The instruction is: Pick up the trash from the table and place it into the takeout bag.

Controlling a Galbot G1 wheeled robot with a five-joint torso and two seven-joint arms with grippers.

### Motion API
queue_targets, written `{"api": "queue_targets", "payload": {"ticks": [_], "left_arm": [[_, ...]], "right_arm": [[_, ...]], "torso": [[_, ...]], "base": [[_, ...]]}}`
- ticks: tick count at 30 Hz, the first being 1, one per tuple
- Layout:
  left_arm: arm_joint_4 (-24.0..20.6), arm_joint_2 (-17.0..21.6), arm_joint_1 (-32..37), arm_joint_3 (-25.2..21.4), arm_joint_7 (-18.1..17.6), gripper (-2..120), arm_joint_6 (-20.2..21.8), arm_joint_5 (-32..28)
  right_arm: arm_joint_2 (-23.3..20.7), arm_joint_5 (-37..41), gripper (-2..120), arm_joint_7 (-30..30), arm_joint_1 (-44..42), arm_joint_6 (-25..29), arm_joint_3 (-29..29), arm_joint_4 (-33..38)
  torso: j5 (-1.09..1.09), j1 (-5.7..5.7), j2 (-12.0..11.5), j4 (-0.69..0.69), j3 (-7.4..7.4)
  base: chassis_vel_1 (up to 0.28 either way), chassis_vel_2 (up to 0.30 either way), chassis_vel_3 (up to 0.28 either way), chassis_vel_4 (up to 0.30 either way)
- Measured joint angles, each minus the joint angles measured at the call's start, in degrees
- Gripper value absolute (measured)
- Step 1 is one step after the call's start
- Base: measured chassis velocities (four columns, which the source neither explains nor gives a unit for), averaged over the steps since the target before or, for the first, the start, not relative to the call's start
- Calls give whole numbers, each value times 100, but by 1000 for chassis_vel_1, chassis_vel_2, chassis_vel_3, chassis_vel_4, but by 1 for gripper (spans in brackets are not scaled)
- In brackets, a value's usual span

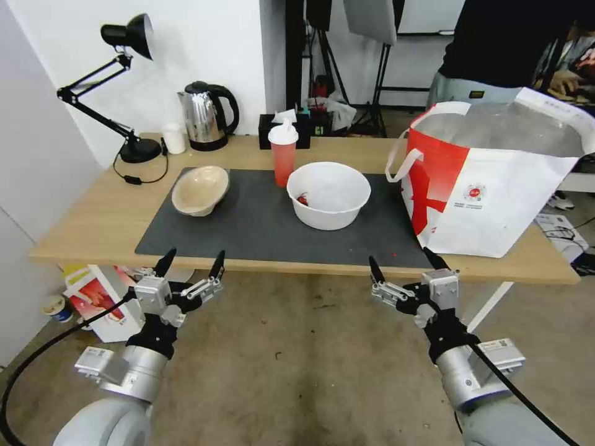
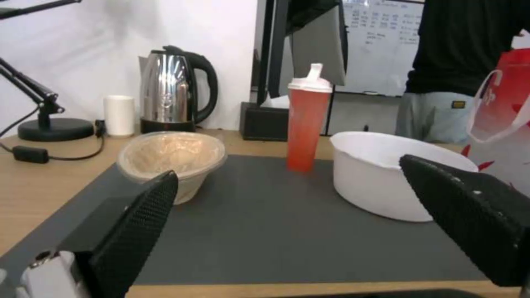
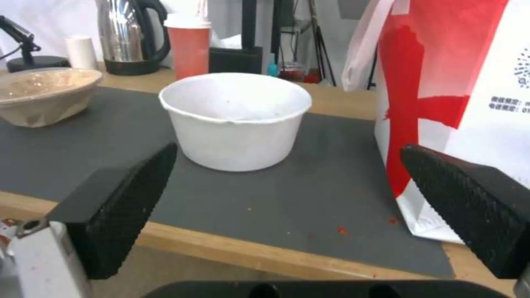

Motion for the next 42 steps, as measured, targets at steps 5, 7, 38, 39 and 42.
{"api": "queue_targets", "payload": {"ticks": [5, 7, 38, 39, 42], "left_arm": [[22, -98, 33, 9, -30, 100, -34, 95], [35, -110, 38, 8, -45, 100, -36, 152], [147, -118, -6, 10, -100, 100, -125, 161], [143, -120, -12, 10, -99, 100, -125, 161], [139, -121, -2, 12, -92, 100, -125, 166]], "right_arm": [[84, -68, 100, 32, -64, -12, -45, -33], [98, -89, 100, 80, -63, -49, -103, -88], [-272, 99, 100, -1948, 731, 1360, 181, -329], [-431, 254, 100, -2189, 880, 1518, 247, -382], [-744, 542, 100, -2552, 1401, 1720, 332, -582]], "torso": [[0, 0, 0, 0, 0], [0, 0, 0, 0, 0], [0, 0, 0, 1, 0], [1, 0, 0, 0, 0], [1, 0, 0, 0, 1]], "base": [[0, 0, 0, 0], [0, 0, 0, 0], [0, 0, 0, 0], [0, 0, 0, 0], [0, 0, 0, 0]]}}
